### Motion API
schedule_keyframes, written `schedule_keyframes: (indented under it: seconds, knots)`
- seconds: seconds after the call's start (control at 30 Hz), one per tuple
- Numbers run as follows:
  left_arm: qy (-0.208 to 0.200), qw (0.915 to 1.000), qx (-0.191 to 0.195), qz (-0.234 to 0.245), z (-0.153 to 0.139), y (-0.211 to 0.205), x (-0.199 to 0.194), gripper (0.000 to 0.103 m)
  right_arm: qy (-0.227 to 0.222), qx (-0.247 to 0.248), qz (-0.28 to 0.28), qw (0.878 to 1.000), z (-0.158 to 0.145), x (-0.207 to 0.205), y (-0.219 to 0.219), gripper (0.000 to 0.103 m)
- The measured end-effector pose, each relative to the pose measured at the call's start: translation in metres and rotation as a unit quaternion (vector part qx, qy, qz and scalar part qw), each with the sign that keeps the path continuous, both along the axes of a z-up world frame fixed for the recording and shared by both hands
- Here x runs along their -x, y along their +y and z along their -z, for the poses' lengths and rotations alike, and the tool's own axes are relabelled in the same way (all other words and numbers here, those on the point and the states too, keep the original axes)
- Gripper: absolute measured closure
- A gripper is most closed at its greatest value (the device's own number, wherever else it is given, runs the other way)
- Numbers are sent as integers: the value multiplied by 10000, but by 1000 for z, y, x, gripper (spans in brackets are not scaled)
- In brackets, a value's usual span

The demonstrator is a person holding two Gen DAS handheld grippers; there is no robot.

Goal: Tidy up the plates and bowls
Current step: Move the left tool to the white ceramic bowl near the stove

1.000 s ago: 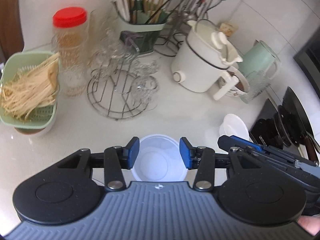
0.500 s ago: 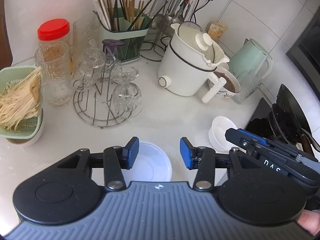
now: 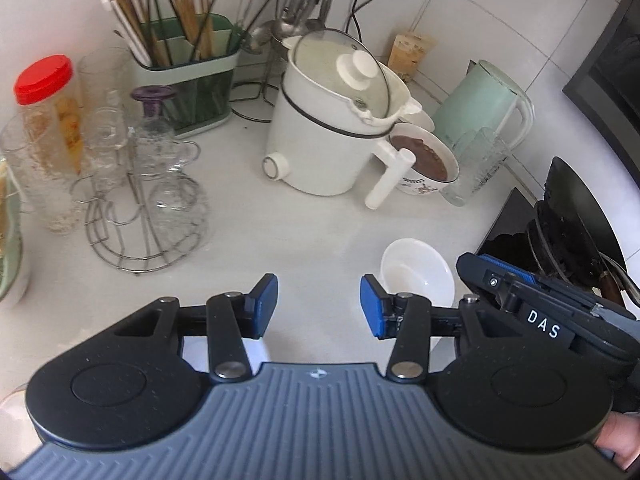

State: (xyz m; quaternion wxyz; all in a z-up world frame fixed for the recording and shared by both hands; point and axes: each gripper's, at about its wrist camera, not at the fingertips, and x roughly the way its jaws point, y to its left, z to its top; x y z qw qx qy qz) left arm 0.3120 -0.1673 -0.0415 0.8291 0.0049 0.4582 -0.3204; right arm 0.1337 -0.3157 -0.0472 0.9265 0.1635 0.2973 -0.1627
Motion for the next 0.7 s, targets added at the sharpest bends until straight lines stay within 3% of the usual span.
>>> schedule_keyframes:
  seconds: [0.5,0.6,0.67,0.7]
  knots:
    - [105,9994,-209,260,27,-88,-15,51,145,-7,514,9986,32,14,-84,78]
    - [165,9989,-319,298,37,-101,-19,51,229,-72,640,9977,40,12,-96,71]
    - [213,9986,-360,315,43,-108,-21,51,308,-123,707,9969,47,11,-102,53]
    - [253,9985,-377,318,46,-113,-22,51,351,-154,733,9966,50,11,-104,51]
